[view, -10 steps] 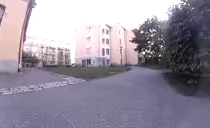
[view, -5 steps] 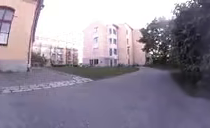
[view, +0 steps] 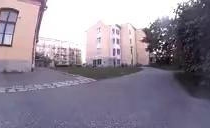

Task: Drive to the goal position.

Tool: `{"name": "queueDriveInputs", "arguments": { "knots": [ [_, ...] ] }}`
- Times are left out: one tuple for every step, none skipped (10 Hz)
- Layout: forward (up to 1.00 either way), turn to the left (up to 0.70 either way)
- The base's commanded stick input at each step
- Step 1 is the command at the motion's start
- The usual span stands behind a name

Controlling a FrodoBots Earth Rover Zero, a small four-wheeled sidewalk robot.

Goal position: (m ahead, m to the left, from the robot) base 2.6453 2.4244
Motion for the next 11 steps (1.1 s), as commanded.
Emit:
{"name": "queueDriveInputs", "arguments": {
  "knots": [
    [0.0,0.45],
    [0.0,0.45],
    [0.0,0.45],
    [0.0,0.45],
    [0.0,0.45],
    [0.0,0.45],
    [0.0,0.45],
    [0.0,0.45],
    [0.0,0.45],
    [0.0,0.45],
    [0.0,0.45]
  ]
}}
